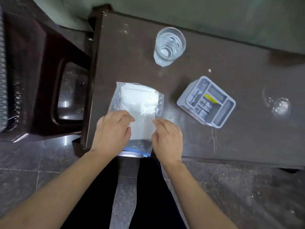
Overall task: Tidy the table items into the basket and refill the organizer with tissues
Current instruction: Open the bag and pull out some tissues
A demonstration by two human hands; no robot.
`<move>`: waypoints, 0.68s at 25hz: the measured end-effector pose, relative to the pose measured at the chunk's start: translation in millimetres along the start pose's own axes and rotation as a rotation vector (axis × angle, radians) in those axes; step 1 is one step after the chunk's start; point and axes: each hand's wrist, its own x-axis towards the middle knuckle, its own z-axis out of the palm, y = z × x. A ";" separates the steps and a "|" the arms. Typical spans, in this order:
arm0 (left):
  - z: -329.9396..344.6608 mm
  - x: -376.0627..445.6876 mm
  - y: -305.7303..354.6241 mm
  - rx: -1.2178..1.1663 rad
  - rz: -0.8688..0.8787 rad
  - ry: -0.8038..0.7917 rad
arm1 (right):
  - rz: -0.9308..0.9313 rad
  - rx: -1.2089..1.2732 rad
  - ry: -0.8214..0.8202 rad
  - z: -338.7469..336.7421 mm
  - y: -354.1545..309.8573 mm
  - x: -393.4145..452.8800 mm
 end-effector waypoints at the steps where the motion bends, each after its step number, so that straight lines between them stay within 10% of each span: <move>1: 5.5 -1.3 3.1 0.023 0.015 -0.024 | 0.036 0.017 -0.008 0.2 5.6 -3.2; 5: 15.5 -3.6 11.5 0.074 0.076 -0.047 | 0.146 0.049 -0.024 -3.8 23.5 -11.0; 11: 23.9 -3.2 18.7 0.088 0.165 -0.172 | 0.472 0.169 -0.489 -4.8 18.9 -13.2; 17: 20.6 -18.2 9.0 0.175 0.258 -0.296 | 0.733 0.504 -0.300 -10.3 16.0 2.9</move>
